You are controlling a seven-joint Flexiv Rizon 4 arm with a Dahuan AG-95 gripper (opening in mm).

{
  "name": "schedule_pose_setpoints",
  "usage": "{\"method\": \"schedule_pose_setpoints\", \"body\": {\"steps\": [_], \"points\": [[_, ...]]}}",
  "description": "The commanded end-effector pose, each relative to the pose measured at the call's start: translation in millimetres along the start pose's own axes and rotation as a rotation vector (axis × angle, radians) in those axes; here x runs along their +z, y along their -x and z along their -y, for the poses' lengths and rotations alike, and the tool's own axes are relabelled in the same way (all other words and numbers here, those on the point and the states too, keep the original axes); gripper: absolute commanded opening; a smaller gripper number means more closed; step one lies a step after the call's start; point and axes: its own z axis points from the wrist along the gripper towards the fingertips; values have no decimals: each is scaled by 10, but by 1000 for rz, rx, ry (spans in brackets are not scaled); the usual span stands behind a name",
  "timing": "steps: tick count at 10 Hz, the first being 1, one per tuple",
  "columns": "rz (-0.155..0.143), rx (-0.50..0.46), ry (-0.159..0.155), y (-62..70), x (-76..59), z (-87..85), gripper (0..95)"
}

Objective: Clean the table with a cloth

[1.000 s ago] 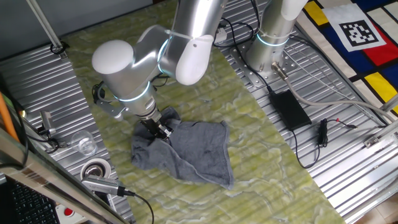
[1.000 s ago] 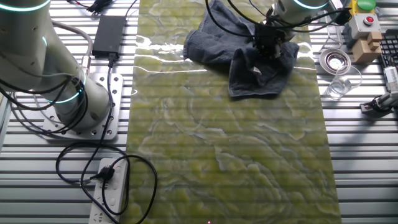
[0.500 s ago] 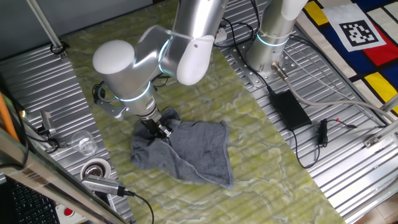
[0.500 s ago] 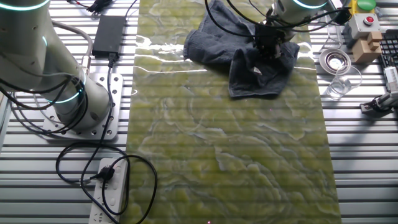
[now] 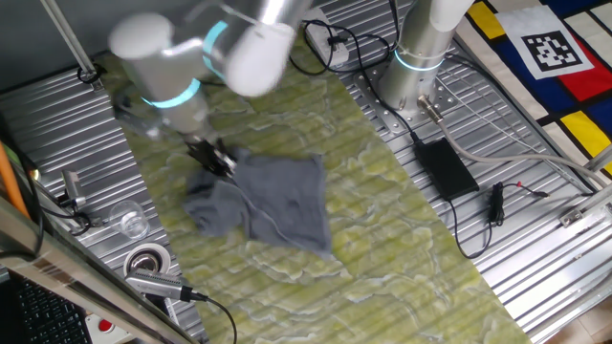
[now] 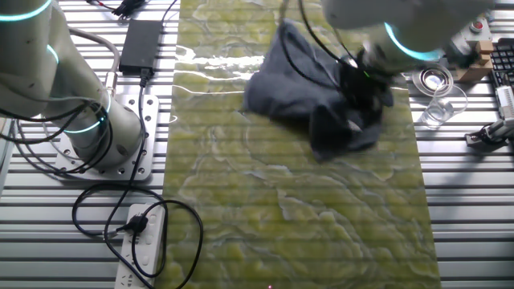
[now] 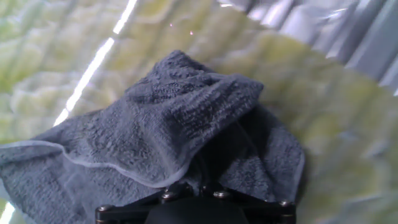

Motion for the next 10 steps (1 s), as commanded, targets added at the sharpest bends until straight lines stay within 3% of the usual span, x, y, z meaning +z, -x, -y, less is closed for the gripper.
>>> {"method": "schedule_pose_setpoints", "body": {"steps": [1,2,6,7,8,10], "points": [[-18,-119,2,-119,-180,447,0],[-28,-118,-6,-120,-180,446,0],[-22,-130,0,-153,-98,409,0],[-29,-113,5,-102,-111,359,0],[-44,-93,8,-26,-144,257,0],[-59,-7,-13,158,-116,-221,0]]}}
